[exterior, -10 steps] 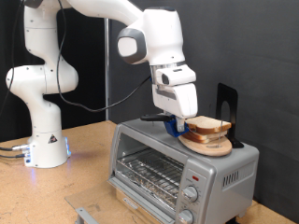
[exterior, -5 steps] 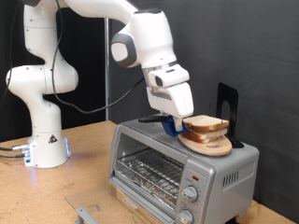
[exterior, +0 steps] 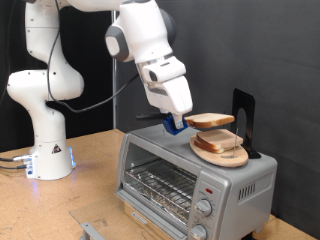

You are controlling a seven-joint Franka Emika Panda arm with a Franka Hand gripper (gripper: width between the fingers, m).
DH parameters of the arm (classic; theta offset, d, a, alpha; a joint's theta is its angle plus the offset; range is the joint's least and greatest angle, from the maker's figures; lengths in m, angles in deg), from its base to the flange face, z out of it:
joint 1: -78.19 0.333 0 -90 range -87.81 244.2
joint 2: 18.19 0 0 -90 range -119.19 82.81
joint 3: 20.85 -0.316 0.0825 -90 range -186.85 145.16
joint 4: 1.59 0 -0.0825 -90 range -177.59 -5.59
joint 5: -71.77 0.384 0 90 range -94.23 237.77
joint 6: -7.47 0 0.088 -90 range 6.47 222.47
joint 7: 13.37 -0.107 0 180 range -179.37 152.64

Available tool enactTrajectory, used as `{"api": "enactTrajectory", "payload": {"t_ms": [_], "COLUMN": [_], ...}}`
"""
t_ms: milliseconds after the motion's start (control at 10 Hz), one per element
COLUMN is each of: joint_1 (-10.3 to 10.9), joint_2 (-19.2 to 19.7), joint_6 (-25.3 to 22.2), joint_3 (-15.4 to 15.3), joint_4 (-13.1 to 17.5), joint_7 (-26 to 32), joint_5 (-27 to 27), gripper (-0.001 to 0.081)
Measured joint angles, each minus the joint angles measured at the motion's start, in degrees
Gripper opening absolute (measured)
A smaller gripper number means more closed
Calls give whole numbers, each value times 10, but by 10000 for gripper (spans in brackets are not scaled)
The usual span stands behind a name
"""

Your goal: Make a piece of toast with the oven

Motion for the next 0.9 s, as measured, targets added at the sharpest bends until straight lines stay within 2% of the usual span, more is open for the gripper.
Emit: {"api": "enactTrajectory", "payload": {"t_ms": [300,600,800,900], "joint_1": [-5,-6,-11,-16], "joint_2": [-24,-28,-34,-42], "joint_6": [-38,-45,-61,-62], "joint_3": [21,27,46,62], "joint_4": [2,-3,-24,-40], "joint_7": [19,26,60,95], "joint_5": [16,16,19,32], "gripper": [400,400,400,400]}}
